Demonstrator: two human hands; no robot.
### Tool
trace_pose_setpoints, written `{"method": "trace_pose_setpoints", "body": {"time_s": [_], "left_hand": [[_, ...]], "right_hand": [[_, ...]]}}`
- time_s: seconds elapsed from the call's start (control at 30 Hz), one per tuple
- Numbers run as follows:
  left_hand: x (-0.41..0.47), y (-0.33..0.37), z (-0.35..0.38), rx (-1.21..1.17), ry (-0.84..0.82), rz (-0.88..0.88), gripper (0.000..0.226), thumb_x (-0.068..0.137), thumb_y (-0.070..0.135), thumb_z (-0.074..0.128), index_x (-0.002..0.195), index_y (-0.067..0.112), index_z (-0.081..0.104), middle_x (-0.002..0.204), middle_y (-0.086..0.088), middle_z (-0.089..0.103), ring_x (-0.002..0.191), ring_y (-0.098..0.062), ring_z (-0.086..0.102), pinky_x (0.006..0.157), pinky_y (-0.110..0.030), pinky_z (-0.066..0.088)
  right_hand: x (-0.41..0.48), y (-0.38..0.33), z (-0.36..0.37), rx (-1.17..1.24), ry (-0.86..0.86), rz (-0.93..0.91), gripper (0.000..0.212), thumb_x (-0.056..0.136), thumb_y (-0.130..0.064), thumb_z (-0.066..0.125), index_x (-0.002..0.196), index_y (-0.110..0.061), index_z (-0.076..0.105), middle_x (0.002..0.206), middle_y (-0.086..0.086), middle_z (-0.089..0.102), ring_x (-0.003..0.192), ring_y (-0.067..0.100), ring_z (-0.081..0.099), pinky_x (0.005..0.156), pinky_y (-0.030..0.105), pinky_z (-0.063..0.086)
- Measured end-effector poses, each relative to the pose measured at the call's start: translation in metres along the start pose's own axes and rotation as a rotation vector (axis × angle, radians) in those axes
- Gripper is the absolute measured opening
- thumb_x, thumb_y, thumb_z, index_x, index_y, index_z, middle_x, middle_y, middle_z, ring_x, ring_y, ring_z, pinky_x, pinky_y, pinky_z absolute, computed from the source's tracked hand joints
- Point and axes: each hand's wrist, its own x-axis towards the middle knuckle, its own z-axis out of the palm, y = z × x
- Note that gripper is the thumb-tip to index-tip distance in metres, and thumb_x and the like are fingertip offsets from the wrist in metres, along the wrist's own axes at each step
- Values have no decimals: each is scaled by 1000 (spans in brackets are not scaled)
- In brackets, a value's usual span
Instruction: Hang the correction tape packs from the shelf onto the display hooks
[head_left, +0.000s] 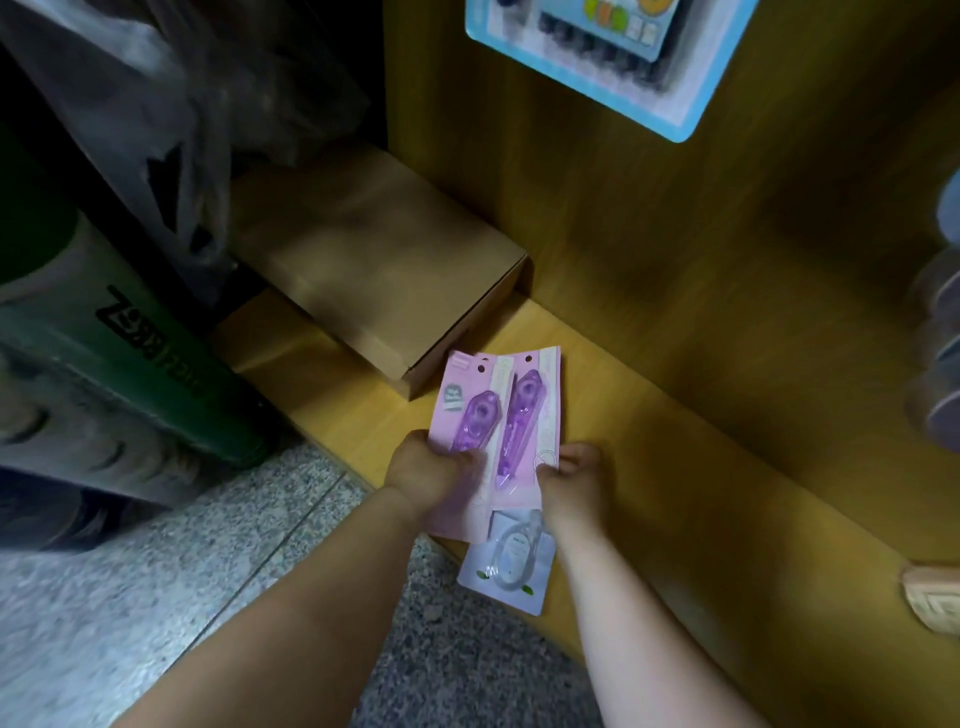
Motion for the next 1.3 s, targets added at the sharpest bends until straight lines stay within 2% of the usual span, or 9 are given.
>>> {"method": "trace_pose_setpoints", "body": {"time_s": [0.13,0.4,0.53,0.67,0.8,0.93,1.03,1.17,1.3], "left_hand": [[3,-1,5,37,-6,-4,36,83,11,62,113,-7,57,115,-27,62,104,-38,59,73,-33,40],[1,-9,6,361,99,-3,49,85,47,53,116,9,54,121,-17,55,115,-36,48,94,-40,44],[-6,-3,6,134,23,35,43,83,34,61,115,5,55,115,-14,61,107,-34,56,94,-41,47],[-15,8,5,-225,-187,-50,30,84,12,63,107,8,45,98,-5,53,80,-19,54,71,-29,45],[-17,7,7,-214,-294,-44,32,85,14,62,114,2,55,109,-13,63,80,-18,59,64,-22,46],[-23,12,10,-353,-309,-30,10,84,9,62,88,11,52,91,-9,63,76,-20,60,68,-29,50],[-35,21,10,-472,-305,-17,30,81,9,65,103,8,45,94,-11,61,75,-20,60,74,-34,51],[-68,24,1,-471,-355,12,78,80,10,67,142,12,20,106,-8,59,76,-15,62,61,-30,50],[-113,27,-13,-404,-459,111,69,60,13,79,121,1,49,94,-8,68,68,-15,68,58,-27,57]], "right_hand": [[-1,5,-2,44,-53,30,39,84,15,37,120,5,50,123,23,59,101,29,59,54,8,41],[-12,-2,-14,367,-149,248,40,90,11,39,126,-3,48,128,23,55,74,20,52,58,23,38],[-14,-3,-23,461,-152,305,42,90,10,38,129,-5,46,130,22,53,67,16,50,58,24,39],[-13,1,-30,495,-182,299,41,90,11,38,128,-2,47,124,22,56,75,21,53,63,27,41],[-16,3,-32,476,-209,285,40,90,11,38,126,-3,49,116,18,57,84,25,54,66,28,42],[-23,-4,-39,493,-240,258,39,90,10,37,119,-12,51,102,10,58,72,16,55,60,27,43],[-33,-15,-48,455,-271,214,40,89,9,39,120,-12,52,84,3,61,69,15,55,57,25,41],[-65,-30,-68,401,-336,154,38,89,8,37,115,-14,53,79,0,61,65,14,56,54,21,43],[-116,-36,-90,399,-423,102,34,88,9,39,95,-19,56,77,0,64,59,11,60,58,22,47]]}}
